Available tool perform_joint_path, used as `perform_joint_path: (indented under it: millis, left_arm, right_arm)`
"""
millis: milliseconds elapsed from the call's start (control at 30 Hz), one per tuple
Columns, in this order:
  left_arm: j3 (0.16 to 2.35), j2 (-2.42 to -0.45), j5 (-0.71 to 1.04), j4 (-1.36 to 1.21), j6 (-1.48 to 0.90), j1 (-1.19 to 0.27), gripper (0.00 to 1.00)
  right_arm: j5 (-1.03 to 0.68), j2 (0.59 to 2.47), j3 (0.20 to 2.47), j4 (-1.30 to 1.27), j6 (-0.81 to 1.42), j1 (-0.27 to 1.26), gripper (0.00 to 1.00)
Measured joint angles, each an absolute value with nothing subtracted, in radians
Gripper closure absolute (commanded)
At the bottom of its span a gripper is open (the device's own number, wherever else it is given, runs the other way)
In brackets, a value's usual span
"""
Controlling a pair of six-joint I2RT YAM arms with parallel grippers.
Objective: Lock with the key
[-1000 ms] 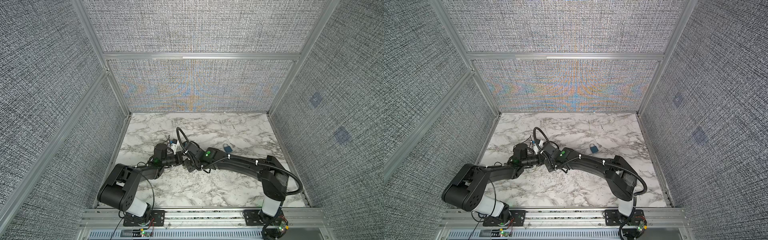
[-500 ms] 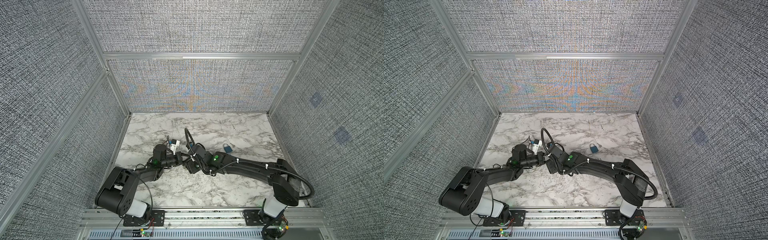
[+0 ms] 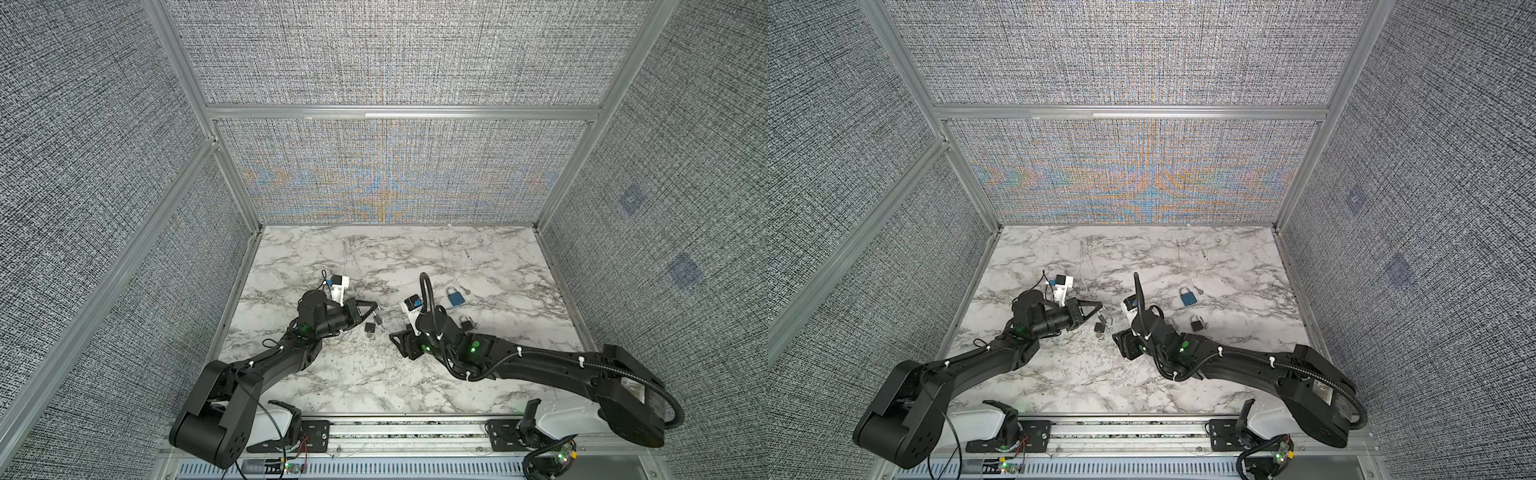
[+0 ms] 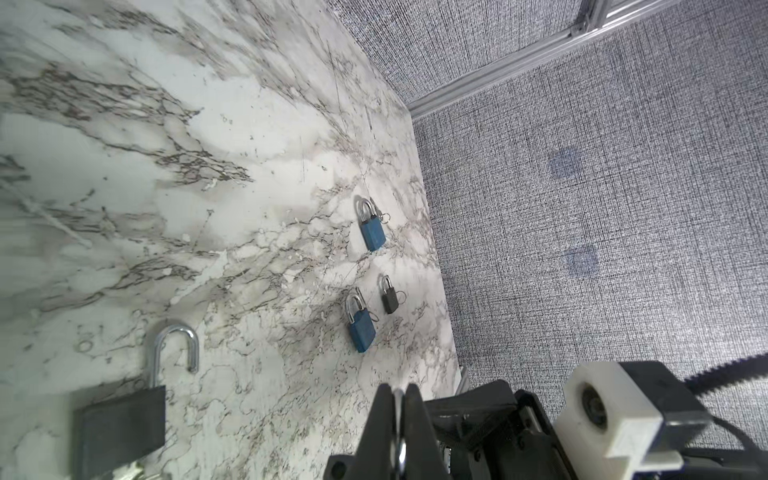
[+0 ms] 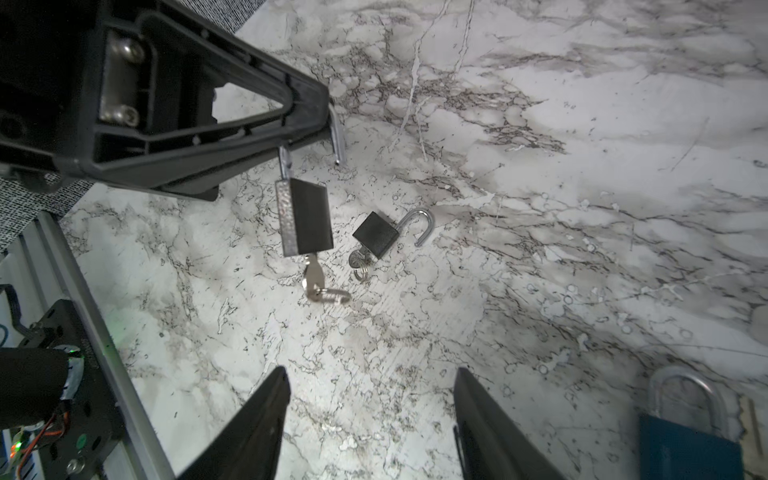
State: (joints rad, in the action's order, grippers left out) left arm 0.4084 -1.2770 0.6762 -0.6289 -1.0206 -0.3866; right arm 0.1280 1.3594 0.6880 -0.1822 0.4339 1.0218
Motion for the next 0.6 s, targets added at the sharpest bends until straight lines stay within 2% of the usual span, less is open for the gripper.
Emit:
perform_joint_path:
  millis: [233, 600]
  left_arm:
    - [0.406, -1.206, 0.627, -0.578, -1.070, -0.403, 1.00]
    - [0.415, -1.184, 0.601, -0.543, -1.108, -0.418, 1.00]
  right_arm:
    - [0.123, 1.377, 0.649, -0.388, 0.376, 1.024, 0.48]
    - [0.074, 1.481, 0.727, -0.493, 0.312, 1.025, 0.66]
